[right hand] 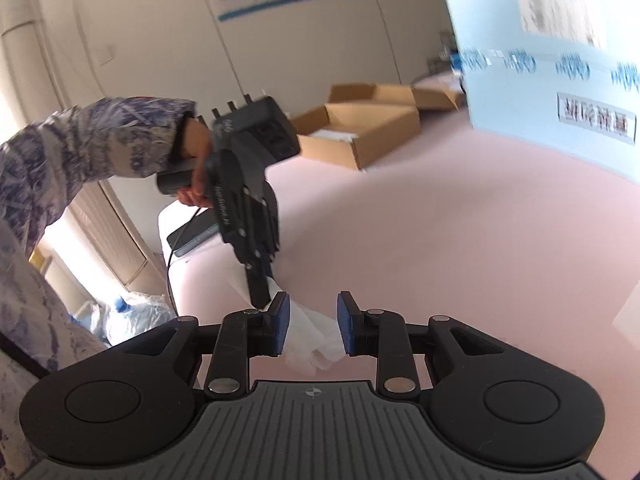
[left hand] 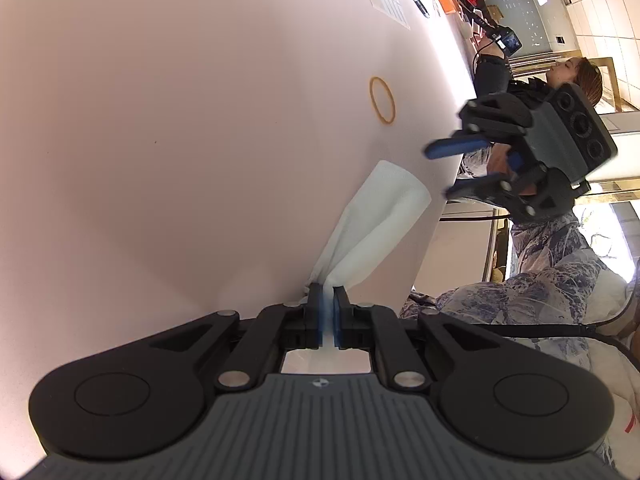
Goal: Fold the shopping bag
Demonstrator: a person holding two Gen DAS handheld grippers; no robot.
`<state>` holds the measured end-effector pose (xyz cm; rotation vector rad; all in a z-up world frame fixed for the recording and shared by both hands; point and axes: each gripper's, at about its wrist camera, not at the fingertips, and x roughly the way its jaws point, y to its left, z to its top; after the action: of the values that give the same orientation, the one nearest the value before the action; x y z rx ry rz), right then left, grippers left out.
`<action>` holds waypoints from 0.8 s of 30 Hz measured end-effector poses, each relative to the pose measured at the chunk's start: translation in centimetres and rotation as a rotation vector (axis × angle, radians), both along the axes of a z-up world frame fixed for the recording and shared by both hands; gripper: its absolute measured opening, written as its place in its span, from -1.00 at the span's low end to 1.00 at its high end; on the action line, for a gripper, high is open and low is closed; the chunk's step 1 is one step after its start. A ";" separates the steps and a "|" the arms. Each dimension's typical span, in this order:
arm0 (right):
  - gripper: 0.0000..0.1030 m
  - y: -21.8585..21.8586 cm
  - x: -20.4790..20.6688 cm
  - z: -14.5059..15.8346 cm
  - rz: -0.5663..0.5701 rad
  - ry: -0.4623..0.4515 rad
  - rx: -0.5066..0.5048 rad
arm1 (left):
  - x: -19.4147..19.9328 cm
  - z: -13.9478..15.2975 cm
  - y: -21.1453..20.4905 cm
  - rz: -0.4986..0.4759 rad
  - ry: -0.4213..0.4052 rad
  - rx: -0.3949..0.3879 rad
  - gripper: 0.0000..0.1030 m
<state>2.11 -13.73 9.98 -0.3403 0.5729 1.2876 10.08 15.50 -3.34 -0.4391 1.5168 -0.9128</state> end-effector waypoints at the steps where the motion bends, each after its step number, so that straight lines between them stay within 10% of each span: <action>1: -0.42 0.6 -1.9 0.0 0.039 -0.152 -0.055 | 0.3 -0.1 0.0 -0.007 0.011 -0.004 -0.88; 6: -0.42 3.1 -4.4 -2.5 0.187 -0.413 -0.237 | 0.8 -0.2 -0.3 -0.034 0.016 -0.007 -0.88; 20: -0.80 5.5 -3.2 -5.5 0.332 -0.450 -0.362 | 0.5 0.2 -0.6 -0.032 -0.016 -0.008 -0.88; 24: -0.88 5.6 -2.7 -5.2 0.284 -0.353 -0.358 | -1.5 2.4 -2.0 -0.067 -0.194 0.067 -0.88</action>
<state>-0.57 -8.09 4.74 -0.9545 0.4604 1.3524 8.62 13.53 -0.93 -0.2455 1.3863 -0.9264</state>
